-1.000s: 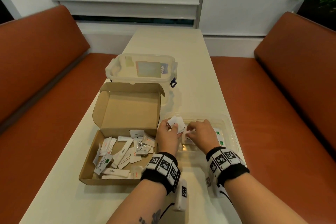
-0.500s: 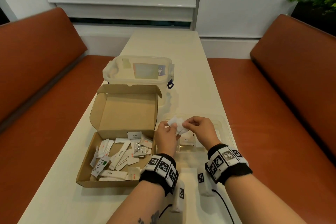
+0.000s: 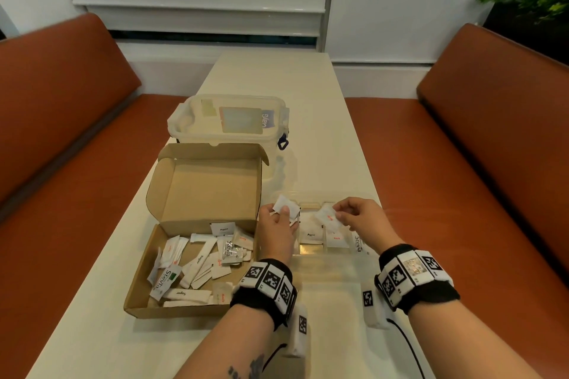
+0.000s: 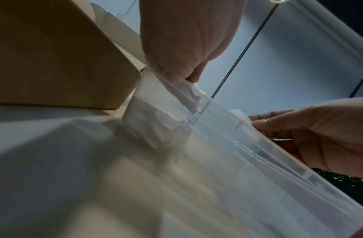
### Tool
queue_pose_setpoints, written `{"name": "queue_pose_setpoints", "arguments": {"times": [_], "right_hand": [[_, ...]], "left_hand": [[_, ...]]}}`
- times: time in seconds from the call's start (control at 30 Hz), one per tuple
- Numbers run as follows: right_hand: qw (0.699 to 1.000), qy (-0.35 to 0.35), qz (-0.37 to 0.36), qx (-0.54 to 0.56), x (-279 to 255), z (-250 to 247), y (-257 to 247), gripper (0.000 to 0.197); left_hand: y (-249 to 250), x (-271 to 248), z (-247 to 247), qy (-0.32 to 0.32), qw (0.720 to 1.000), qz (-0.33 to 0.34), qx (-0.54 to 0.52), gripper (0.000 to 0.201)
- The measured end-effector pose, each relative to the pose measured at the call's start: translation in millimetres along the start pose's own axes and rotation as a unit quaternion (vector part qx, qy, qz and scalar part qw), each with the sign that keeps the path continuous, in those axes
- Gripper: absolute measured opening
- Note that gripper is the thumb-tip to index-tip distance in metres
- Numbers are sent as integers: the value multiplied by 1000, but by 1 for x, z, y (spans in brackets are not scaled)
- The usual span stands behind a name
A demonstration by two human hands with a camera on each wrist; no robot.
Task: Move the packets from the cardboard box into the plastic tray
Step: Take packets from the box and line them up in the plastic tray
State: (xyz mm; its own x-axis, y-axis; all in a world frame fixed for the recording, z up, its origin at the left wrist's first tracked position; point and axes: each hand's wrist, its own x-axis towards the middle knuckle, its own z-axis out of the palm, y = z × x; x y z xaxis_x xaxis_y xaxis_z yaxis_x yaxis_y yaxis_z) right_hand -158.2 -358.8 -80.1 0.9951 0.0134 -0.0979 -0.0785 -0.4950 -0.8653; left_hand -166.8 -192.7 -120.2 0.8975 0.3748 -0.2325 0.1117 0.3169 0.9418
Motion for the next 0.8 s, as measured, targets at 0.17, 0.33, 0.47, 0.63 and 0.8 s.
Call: {"name": "queue_pose_setpoints", "arguments": {"times": [0.17,0.33,0.47,0.63,0.8], "right_hand": [[1000,-5,6,-17,-3,-10,5,17],[993,12,19,112,-5,-8,1,20],[970,47,39,236,-8,5,-7,13],[974,97,31,204,-7,23,-8,15],[972,113,39,203,-3,21,-5,15]], "left_hand": [[1,-2,-1,-3,1000,16,4,20],[2,-2,1,-23,998,26,43,11],[7,-8,13,-88,991,41,88,14],[15,-14,25,-147,986,23,73,15],[12,-14,22,-145,986,6,81,27]]}}
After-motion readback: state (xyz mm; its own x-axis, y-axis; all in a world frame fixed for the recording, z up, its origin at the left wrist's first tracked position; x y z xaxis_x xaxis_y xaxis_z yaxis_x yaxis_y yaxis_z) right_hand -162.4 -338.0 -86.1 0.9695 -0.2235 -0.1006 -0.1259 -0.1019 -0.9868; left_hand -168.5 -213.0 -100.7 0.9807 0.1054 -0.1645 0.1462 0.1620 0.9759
